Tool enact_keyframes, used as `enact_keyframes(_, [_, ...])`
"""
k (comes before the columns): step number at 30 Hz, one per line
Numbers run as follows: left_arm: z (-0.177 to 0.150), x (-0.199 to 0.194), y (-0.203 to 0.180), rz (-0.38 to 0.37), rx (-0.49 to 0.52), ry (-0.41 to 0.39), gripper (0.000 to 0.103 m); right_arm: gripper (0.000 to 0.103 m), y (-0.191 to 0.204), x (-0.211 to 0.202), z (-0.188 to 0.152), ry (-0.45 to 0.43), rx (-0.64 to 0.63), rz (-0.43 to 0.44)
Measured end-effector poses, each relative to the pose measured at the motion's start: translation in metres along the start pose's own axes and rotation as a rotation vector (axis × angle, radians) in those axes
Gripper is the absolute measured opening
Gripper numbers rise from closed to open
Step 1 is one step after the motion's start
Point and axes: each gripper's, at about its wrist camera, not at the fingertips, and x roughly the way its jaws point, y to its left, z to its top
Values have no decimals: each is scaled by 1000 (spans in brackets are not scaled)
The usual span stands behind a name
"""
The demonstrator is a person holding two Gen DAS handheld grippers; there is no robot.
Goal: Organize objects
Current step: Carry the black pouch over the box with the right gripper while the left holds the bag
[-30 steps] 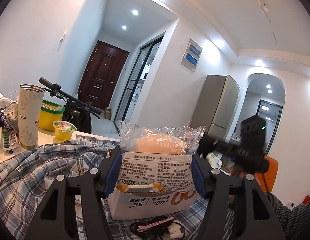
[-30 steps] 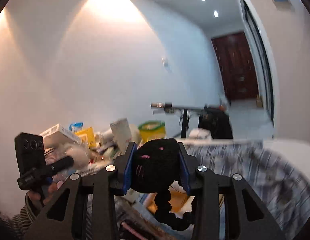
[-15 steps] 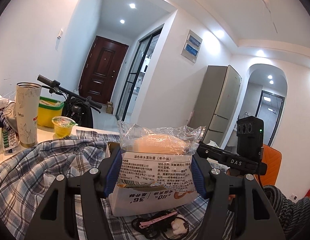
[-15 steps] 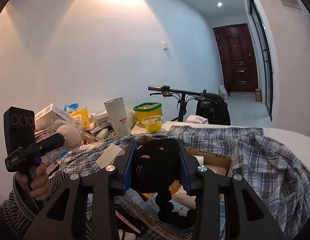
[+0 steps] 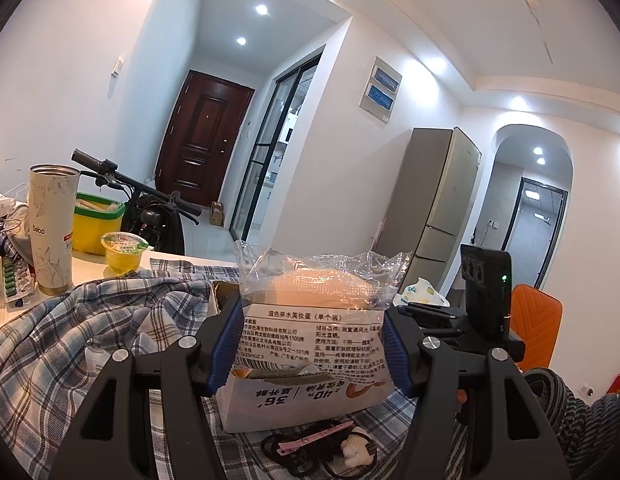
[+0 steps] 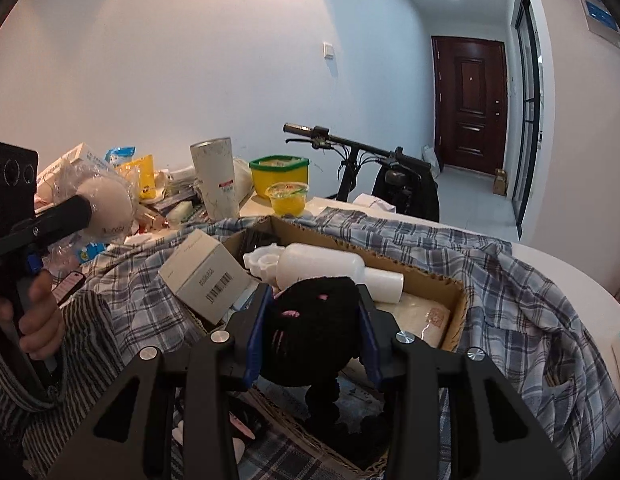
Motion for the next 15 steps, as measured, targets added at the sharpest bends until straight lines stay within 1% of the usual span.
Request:
enact_keyframes(5, [0,-1,-3,-5,12,1,64,41,1,9,-6,55,-6,-6])
enact_keyframes(10, [0,-2,-7,-12,26,0,64,42,-6,9,-6,64,29,11])
enact_keyframes(15, [0,-1,-7,-9,23,0,64,47,3,9,-5,67,-12,-23])
